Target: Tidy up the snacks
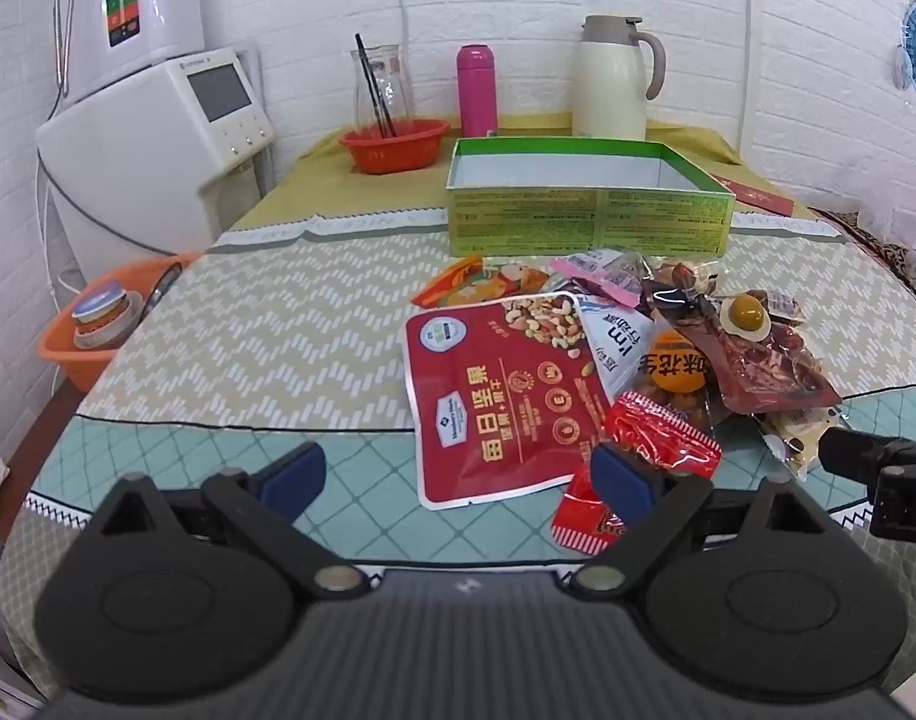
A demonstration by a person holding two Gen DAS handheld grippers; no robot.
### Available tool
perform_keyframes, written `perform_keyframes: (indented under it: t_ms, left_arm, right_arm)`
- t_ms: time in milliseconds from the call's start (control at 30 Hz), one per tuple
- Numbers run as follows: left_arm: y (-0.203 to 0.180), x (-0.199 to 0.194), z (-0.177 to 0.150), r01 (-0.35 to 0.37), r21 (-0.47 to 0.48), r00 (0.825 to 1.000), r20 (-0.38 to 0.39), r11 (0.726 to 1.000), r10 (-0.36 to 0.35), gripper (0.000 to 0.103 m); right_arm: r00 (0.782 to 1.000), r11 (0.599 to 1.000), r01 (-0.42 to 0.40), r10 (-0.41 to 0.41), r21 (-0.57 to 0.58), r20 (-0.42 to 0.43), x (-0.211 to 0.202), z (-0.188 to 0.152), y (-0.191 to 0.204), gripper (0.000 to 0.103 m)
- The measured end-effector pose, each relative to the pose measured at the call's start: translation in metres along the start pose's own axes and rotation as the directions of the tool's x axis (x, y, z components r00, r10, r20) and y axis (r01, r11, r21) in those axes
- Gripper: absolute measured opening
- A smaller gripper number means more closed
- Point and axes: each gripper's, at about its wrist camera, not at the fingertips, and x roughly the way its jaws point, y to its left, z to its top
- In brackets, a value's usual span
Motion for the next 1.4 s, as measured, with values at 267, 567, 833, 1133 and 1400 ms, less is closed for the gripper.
perform_keyframes:
  t_ms: [267, 567, 833, 1133, 1400]
  left_arm:
    - [0.001, 0.0, 0.0, 0.002, -0.001, 1.0, 0.001, 1.0, -0.002, 0.09]
    - [-0.008, -0.002, 0.003, -0.001, -0.002, 1.0, 0.0, 1.0, 0.001, 0.09]
    - [-0.004, -0.002, 0.002, -0.001, -0.003, 1.0, 0.001, 1.0, 0.001, 0.09]
    - [-0.002, 0.0, 0.0, 0.005, -0.003, 1.0, 0.002, 1.0, -0.005, 0.09]
    - [-0.002, 0.002, 0.004, 0.034, -0.01, 0.999, 0.023, 0.999, -0.034, 0.09]
  right_arm:
    - [1.0, 1.0, -0.002, 0.002, -0.004, 0.002, -0.001, 0.001, 0.002, 0.103]
    - [1.0, 1.0, -0.003, 0.003, -0.005, -0.001, -0.001, 0.001, 0.002, 0.103]
    - [1.0, 1.0, -0.001, 0.001, -0.003, -0.002, -0.001, 0.001, 0.002, 0.103]
    - [1.0, 1.0, -0.004, 0.004, -0.003, -0.007, 0.001, 0.001, 0.002, 0.103]
    - [1.0, 1.0, -0.009, 0.009, -0.01, 0.017, 0.002, 0.003, -0.004, 0.103]
